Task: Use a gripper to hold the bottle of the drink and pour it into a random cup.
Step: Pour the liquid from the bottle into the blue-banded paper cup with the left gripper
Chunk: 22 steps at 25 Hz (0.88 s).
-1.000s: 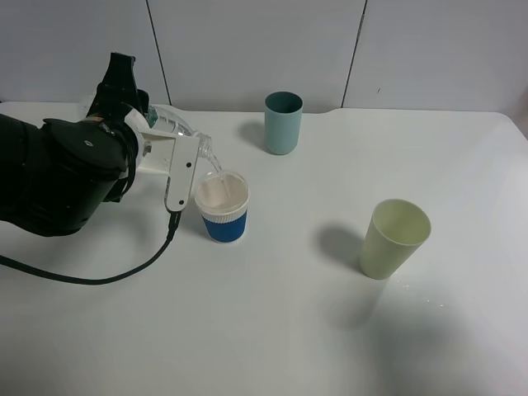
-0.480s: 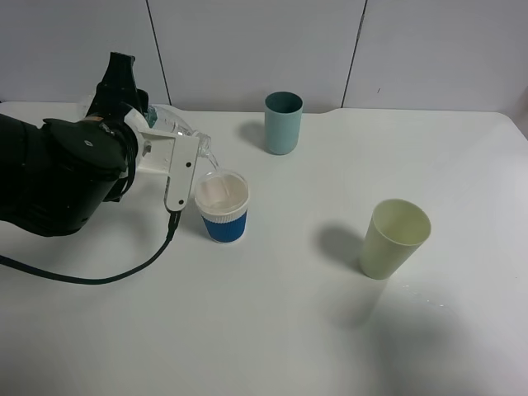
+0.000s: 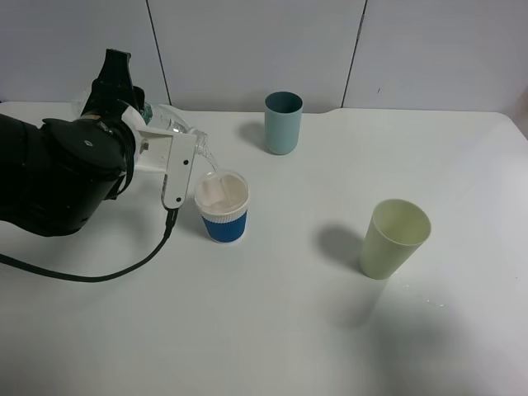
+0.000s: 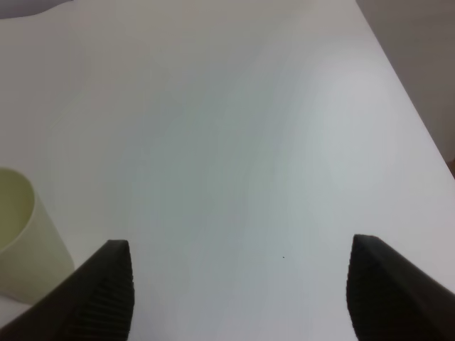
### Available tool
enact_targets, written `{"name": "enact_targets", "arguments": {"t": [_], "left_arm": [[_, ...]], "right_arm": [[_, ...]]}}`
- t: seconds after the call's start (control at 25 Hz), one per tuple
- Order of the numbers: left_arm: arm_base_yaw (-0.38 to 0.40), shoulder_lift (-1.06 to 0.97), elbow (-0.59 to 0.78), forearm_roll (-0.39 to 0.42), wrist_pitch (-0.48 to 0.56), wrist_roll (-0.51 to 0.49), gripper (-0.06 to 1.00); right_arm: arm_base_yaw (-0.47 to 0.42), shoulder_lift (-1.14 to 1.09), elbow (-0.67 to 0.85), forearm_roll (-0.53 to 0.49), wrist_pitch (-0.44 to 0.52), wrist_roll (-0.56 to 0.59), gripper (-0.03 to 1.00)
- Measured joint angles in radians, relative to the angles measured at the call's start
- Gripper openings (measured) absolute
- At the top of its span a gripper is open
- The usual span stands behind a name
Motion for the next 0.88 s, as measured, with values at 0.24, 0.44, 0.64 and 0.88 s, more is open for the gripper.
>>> {"name": "enact_targets", "arguments": {"t": [0.24,0.44,0.64,0.88], "left_arm": [[0.0,0.0,0.0,0.0,-0.002,0.0,0.51],[0.0,0.0,0.0,0.0,-0.002,0.0,0.51],[0.0,0.0,0.0,-0.002,-0.002,0.0,0.51],[0.0,0.0,0.0,-0.027,-0.002,0.019,0.51]], "right_arm": [[0.0,0.0,0.0,0.0,0.0,0.0,0.63],[0.0,0.0,0.0,0.0,0.0,0.0,0.63],[0.0,0.0,0.0,0.0,0.0,0.0,0.63],[0.0,0.0,0.0,0.0,0.0,0.0,0.63]]}}
